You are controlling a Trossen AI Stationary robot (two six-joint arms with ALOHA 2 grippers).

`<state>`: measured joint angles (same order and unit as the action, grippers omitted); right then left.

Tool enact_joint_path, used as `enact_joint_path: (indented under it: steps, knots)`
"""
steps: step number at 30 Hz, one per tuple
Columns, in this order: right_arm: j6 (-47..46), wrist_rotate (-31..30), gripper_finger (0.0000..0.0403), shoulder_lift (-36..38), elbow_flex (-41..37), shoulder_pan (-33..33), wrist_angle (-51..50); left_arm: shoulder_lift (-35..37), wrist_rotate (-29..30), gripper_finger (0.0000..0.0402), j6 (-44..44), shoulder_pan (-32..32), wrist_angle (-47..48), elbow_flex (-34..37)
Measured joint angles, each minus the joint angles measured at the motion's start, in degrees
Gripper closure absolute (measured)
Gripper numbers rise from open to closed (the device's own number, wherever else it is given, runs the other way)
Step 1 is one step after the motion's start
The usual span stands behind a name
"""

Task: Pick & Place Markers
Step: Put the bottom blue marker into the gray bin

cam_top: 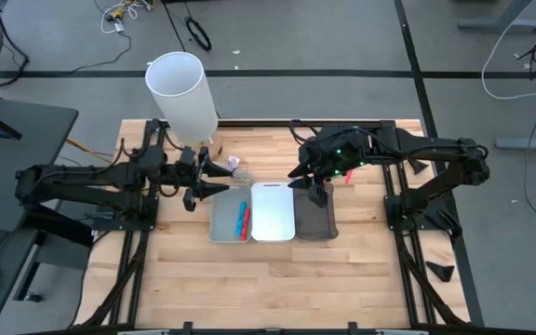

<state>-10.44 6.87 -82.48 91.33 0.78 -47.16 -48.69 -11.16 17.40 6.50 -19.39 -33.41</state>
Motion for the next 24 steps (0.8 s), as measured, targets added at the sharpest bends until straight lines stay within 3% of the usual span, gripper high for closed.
enact_joint_path:
  steps: [7,12,18,24]
  knots:
    - [1.3,-1.5,0.0188,0.0,0.0,3.2,-11.5,0.0,0.0,0.0189,0.0,0.0,0.0,0.0]
    - [10.5,-3.4,0.0136,0.0,0.0,7.0,-18.4,0.0,0.0,0.0189,0.0,0.0,0.0,0.0]
    - [21.9,-3.8,0.0119,0.0,0.0,11.6,-23.3,0.0,0.0,0.0188,0.0,0.0,0.0,0.0]
    - [28.0,-8.6,0.0119,0.0,0.0,17.1,-26.9,0.0,0.0,0.0188,-0.1,0.0,0.0,0.0]
